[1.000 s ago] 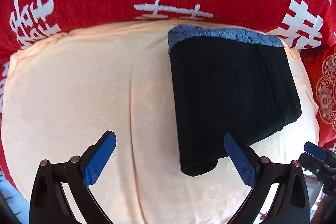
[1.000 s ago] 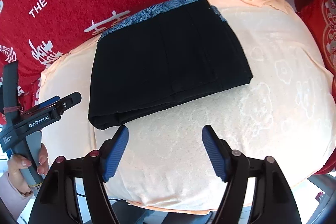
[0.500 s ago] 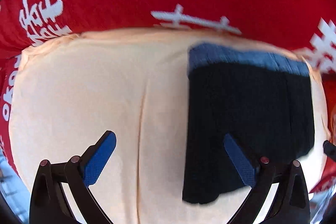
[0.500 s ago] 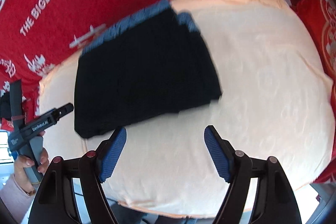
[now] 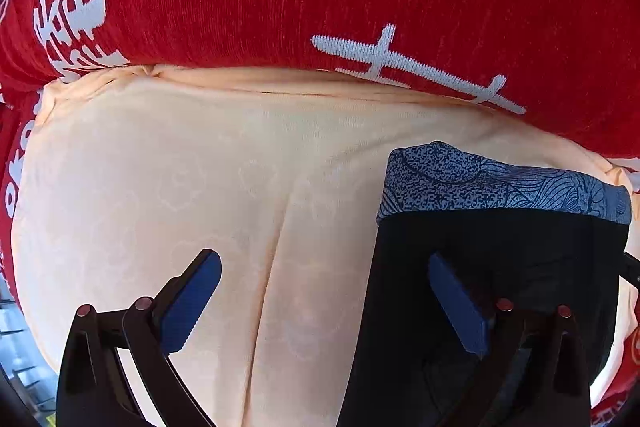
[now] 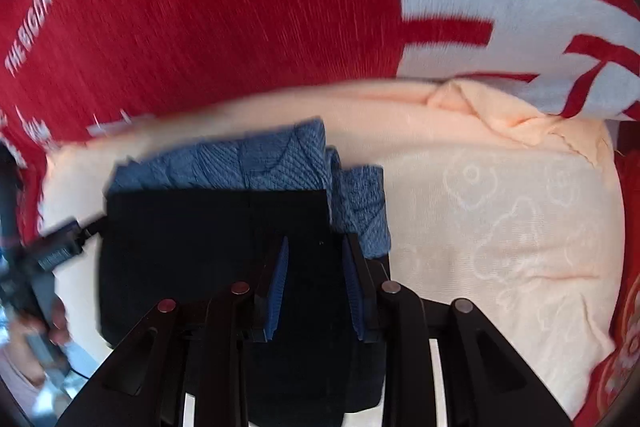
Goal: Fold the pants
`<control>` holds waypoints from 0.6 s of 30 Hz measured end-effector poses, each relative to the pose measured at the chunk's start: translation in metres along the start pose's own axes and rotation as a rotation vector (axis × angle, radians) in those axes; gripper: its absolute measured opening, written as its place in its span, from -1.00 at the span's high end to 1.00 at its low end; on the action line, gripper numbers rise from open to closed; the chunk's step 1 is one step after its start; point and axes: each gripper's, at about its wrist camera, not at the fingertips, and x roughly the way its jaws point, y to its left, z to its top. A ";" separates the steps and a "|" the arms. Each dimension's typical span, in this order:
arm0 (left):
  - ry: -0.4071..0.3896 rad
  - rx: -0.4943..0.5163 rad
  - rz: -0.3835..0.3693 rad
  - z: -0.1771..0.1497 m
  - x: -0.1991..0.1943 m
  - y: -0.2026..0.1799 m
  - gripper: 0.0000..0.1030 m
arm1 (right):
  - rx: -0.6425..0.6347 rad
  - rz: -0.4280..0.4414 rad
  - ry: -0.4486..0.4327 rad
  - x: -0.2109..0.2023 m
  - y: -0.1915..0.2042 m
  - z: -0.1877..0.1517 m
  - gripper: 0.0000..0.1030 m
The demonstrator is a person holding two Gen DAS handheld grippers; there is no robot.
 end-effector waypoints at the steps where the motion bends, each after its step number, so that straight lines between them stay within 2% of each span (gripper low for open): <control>1: 0.000 0.005 0.001 0.001 0.000 0.000 -1.00 | 0.004 -0.004 -0.003 -0.003 -0.003 -0.002 0.40; 3: 0.000 0.022 0.005 0.002 0.000 -0.001 -1.00 | 0.032 0.020 0.003 -0.009 -0.015 -0.008 0.37; 6: 0.016 0.008 -0.011 0.003 -0.002 -0.001 -1.00 | 0.106 0.113 0.036 -0.013 -0.035 -0.018 0.36; 8: 0.037 -0.019 -0.041 0.004 -0.002 0.005 -1.00 | 0.160 0.170 0.063 -0.013 -0.048 -0.030 0.22; 9: 0.048 -0.033 -0.063 0.004 -0.002 0.009 -1.00 | 0.181 0.187 0.072 -0.013 -0.054 -0.036 0.03; 10: 0.059 -0.046 -0.090 0.004 -0.001 0.013 -1.00 | 0.190 0.198 0.078 -0.013 -0.058 -0.041 -0.14; 15: 0.127 -0.106 -0.252 -0.003 0.007 0.033 -1.00 | 0.223 0.273 0.088 -0.014 -0.072 -0.055 -0.35; 18: 0.186 -0.117 -0.435 -0.004 0.014 0.040 -1.00 | 0.255 0.375 0.105 -0.008 -0.083 -0.058 -0.49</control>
